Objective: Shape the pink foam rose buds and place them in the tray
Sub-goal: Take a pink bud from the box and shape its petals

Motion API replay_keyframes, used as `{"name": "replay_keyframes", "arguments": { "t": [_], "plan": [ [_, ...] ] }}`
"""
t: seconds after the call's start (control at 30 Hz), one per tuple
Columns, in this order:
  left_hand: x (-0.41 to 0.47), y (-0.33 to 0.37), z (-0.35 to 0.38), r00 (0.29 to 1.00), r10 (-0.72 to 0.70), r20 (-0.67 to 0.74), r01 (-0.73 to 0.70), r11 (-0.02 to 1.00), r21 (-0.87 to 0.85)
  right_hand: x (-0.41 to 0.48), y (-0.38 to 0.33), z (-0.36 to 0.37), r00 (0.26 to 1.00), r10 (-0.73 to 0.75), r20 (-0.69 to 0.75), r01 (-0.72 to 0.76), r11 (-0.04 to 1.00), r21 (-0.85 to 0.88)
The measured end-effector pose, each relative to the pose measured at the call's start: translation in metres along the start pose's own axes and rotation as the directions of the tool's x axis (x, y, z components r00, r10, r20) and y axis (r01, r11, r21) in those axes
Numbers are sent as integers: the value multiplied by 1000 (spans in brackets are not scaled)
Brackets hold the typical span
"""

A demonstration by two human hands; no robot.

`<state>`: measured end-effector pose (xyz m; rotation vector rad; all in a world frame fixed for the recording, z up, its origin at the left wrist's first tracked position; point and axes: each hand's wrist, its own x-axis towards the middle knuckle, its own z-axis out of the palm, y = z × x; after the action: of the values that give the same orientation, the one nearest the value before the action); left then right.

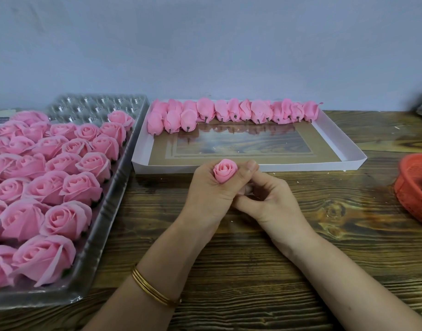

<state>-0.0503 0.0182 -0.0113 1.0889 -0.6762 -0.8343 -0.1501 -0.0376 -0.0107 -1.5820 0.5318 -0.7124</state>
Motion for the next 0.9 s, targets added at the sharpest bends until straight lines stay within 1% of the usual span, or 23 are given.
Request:
{"name": "replay_keyframes", "arguments": {
  "t": [0.1,0.2,0.3,0.43,0.57,0.7,0.9],
  "plan": [
    [0,1,-1,998,49,-36,-47,997,67,0,3,-1,995,84,-50,-77,987,140],
    [0,1,-4,992,125,-35,-114,967,226,1,1,-1,978,160,-137,-118,955,271],
    [0,-3,-4,985,167,-45,-142,928,345,2,0,-2,964,182,-195,-119,948,295],
    [-1,-6,-2,989,149,9,-140,906,399,1,-3,0,962,224,-155,-161,927,338],
    [-3,-5,-1,990,138,25,-134,874,467,0,-5,3,954,251,-163,-181,917,356],
    [-5,-3,1,985,167,38,-163,850,501,0,-6,3,946,283,-159,-208,904,373],
    [-7,0,1,979,194,57,-194,821,537,-1,-7,3,951,282,-129,-215,898,383]
  ]
}}
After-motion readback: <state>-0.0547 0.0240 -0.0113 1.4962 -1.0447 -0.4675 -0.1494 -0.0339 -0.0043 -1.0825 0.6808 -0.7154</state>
